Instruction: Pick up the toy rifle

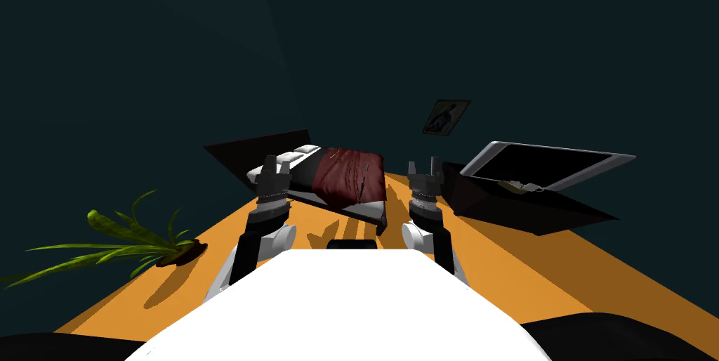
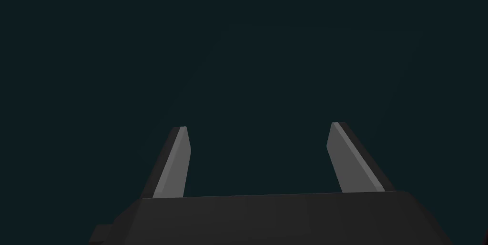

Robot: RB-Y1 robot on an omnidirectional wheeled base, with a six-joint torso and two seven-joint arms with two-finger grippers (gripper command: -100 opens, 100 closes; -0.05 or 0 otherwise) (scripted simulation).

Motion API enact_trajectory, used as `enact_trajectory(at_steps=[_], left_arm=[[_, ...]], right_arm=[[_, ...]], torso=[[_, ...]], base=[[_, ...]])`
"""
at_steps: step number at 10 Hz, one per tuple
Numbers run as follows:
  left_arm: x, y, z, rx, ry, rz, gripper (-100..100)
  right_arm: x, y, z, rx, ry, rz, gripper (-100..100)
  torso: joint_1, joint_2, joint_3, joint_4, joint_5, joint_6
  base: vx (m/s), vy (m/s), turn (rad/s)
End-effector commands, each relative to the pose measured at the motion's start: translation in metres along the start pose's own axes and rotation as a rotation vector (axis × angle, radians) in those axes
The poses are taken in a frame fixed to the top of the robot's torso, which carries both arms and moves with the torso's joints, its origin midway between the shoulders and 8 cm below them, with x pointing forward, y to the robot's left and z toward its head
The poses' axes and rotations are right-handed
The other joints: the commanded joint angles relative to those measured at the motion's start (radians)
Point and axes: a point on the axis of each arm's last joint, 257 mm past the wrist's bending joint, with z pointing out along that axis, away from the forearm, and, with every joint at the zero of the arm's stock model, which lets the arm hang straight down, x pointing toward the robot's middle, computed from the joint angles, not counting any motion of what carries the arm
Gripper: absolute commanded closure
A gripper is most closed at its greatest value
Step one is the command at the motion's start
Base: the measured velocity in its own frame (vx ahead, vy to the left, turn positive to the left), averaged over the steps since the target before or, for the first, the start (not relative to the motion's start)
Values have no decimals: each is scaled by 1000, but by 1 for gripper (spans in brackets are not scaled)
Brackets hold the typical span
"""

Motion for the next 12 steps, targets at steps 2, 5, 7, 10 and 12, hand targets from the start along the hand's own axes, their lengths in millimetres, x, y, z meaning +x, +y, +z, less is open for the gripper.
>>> enact_trajectory(at_steps=[2,5,7,10,12], left_arm=[[0,0,0,0,0,0,0],[0,0,0,0,0,0,0],[0,0,0,0,0,0,0],[0,0,0,0,0,0,0],[0,0,0,0,0,0,0]], right_arm=[[5,-20,-4,52,47,-48,-100],[5,-67,-17,165,89,-149,-100],[2,-96,-27,238,107,-210,-100],[-3,-127,-39,317,127,-285,-100],[-9,-160,-55,403,149,-354,-100]], torso=[[0,-1,0,0,0,0],[4,-4,-2,-1,1,0],[4,-5,-3,-1,1,0],[3,-3,-2,-1,1,0],[5,-5,-3,-1,1,0]], base=[[25,15,25],[55,62,44],[66,50,37],[50,47,31],[81,74,58]])
